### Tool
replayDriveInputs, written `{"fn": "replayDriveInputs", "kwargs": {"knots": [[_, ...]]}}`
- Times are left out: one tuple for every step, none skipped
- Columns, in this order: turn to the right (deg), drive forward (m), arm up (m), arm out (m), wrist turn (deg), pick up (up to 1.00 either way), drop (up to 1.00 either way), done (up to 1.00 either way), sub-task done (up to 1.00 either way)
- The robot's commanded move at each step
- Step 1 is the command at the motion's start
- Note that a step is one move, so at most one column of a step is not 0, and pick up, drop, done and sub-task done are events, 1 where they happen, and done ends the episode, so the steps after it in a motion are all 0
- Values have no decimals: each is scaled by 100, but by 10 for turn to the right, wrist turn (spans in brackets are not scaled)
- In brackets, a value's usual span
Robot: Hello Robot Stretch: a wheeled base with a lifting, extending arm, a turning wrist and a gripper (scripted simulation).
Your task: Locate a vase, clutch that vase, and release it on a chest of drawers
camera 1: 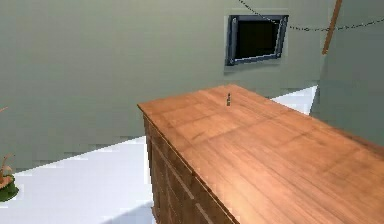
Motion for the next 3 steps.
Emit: {"fn": "replayDriveInputs", "kwargs": {"knots": [[0,0,0,0,390,0,0,0,0],[0,0,-12,0,0,0,0,0,0],[0,0,0,0,0,0,100,0,0]]}}
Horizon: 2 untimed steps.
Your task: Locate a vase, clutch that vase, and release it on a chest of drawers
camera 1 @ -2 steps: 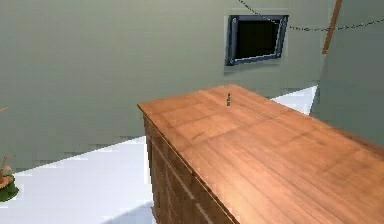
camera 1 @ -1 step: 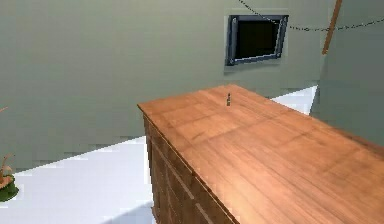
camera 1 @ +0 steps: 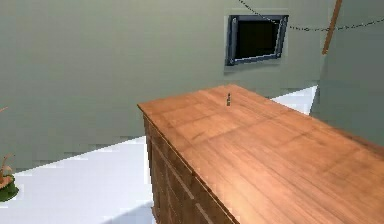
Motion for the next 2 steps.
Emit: {"fn": "replayDriveInputs", "kwargs": {"knots": [[0,0,0,-10,0,0,0,0,0],[0,0,0,0,0,0,0,100,0]]}}
